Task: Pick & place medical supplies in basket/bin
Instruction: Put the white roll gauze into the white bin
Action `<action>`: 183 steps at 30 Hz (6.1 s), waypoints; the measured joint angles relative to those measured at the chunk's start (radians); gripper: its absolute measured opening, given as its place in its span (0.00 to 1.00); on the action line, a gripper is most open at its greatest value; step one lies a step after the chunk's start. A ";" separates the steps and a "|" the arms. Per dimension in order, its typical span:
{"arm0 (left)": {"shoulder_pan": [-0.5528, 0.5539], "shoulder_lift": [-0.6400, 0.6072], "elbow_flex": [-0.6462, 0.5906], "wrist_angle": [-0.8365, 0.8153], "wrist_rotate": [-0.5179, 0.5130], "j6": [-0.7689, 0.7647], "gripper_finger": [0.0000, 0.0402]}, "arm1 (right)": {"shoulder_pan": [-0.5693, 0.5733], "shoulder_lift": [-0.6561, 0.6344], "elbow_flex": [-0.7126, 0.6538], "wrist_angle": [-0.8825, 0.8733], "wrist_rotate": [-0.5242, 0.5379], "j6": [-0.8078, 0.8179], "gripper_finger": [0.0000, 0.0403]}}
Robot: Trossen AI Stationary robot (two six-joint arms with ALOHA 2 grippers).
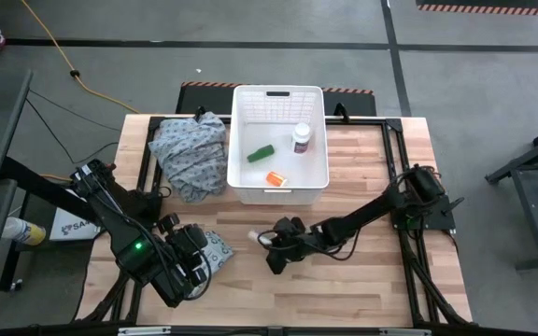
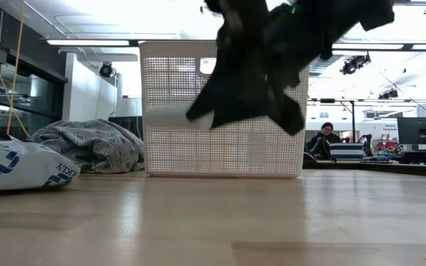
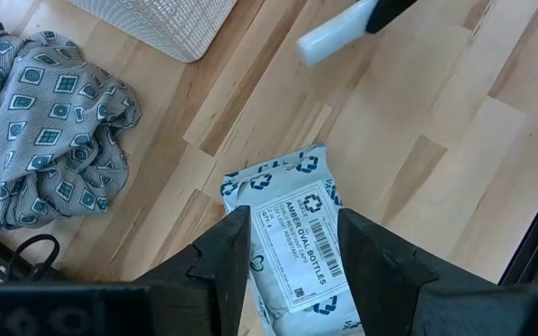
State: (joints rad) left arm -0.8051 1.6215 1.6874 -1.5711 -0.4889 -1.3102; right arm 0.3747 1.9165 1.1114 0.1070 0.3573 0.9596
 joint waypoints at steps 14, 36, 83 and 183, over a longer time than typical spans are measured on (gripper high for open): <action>0.000 0.000 0.000 0.001 -0.003 -0.003 0.49 | 0.080 -0.253 0.001 0.005 0.019 -0.058 0.18; 0.000 0.000 0.000 0.076 -0.051 -0.030 0.49 | 0.099 -0.606 0.002 -0.006 0.194 -0.362 0.18; 0.001 0.000 0.000 0.186 -0.236 -0.217 0.49 | -0.535 -0.644 0.609 -0.762 -0.234 -0.887 0.18; 0.001 -0.001 0.000 0.170 -0.326 -0.240 0.49 | -0.689 0.118 0.607 -1.268 -0.447 -1.047 0.18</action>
State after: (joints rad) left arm -0.8043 1.6207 1.6871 -1.4007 -0.8146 -1.5497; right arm -0.3141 2.0346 1.7180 -1.1608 -0.0895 -0.0872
